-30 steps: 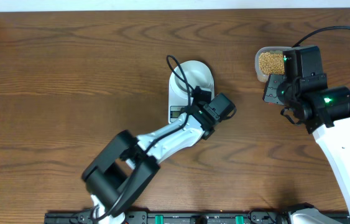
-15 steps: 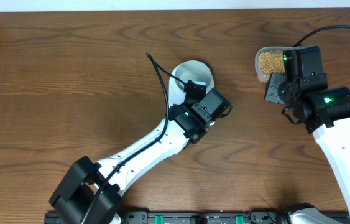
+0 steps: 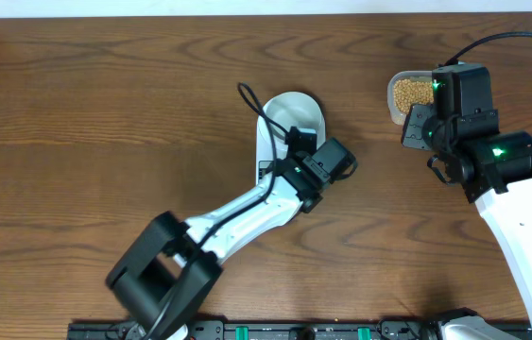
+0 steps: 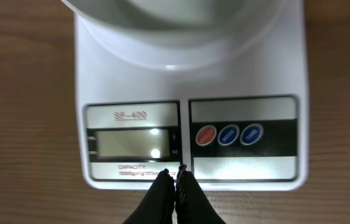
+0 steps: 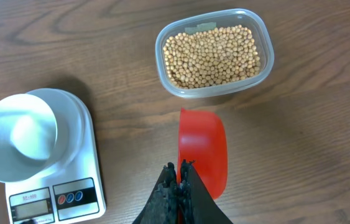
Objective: Scoop item into bowl and weigh 50g on scale
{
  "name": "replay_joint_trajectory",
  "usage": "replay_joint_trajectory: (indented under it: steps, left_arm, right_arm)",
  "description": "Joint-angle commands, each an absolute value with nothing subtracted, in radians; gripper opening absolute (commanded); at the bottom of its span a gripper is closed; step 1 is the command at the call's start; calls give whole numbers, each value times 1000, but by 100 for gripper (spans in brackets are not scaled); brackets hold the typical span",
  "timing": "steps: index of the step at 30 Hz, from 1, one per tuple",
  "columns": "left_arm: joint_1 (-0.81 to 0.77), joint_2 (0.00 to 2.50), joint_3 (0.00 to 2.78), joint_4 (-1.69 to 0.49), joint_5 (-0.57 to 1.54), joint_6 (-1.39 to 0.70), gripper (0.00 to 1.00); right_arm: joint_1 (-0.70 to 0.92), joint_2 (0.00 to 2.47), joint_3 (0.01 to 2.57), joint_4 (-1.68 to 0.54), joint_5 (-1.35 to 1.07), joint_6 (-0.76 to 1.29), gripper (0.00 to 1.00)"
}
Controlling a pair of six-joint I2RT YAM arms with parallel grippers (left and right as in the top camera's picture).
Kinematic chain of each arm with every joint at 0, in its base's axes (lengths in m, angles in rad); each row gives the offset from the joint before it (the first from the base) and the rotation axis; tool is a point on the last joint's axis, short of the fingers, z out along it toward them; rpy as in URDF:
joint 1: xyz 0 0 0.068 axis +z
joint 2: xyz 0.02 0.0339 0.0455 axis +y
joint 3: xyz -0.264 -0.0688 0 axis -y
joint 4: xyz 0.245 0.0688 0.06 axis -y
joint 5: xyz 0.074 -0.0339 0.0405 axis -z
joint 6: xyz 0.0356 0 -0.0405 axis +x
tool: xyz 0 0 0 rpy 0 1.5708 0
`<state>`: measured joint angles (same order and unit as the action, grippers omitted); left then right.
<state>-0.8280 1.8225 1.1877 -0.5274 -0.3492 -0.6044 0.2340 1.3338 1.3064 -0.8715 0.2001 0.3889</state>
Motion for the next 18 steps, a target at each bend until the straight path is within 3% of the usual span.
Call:
replay_joint_trajectory:
  steps: [1,18]
  left_arm:
    - [-824,1862,1187,-514,-352,-623,7]
    - [-824,1884,1187,-457,-352,-623,7]
  right_arm:
    - [229,1320,1328,-868,219,376,1]
    - [229,1320,1328,-846,220,376,1]
